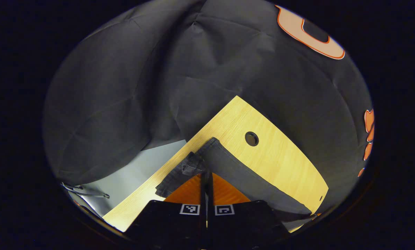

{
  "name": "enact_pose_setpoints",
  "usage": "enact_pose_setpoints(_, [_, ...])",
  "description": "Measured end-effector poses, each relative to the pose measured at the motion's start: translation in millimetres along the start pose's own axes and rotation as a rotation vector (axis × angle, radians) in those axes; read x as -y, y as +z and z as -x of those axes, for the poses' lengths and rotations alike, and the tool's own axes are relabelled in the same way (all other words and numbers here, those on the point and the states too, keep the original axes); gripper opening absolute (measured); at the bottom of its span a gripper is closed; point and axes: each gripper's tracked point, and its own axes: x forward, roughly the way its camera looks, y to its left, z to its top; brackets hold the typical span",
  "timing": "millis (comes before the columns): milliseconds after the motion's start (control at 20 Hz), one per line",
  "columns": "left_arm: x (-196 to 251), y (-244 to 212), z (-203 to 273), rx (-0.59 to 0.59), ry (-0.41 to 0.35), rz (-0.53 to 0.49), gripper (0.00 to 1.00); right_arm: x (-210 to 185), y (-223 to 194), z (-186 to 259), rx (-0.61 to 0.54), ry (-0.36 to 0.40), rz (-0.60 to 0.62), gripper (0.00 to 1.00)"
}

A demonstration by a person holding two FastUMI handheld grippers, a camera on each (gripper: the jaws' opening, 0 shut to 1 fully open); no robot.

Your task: Grasp the waist and the cuffs of the jeans and fold them to make the two legs overlap; first hold the waist and fold one-third of the jeans toward the cuffs, then hold the cuffs and fold the remaining one-third in the same direction to finish folding.

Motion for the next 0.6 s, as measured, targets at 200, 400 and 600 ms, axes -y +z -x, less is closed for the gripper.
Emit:
enact_pose_setpoints(200, [4.0, -10.9, -19.4, -0.020, 0.034, 0.005, 0.02, -5.5, 3.4, -23.2, -0.001, -0.019, -0.001, 0.17])
enact_pose_setpoints(400, [13.0, -8.9, -15.1, -0.010, 0.027, -0.032, 0.14, -3.4, 0.6, -26.1, -0.010, -0.032, -0.017, 0.18])
enact_pose_setpoints(600, [32.7, 1.4, -9.4, 0.071, -0.012, -0.116, 0.48, -18.2, -1.5, -16.6, 0.007, 0.021, -0.003, 0.22])
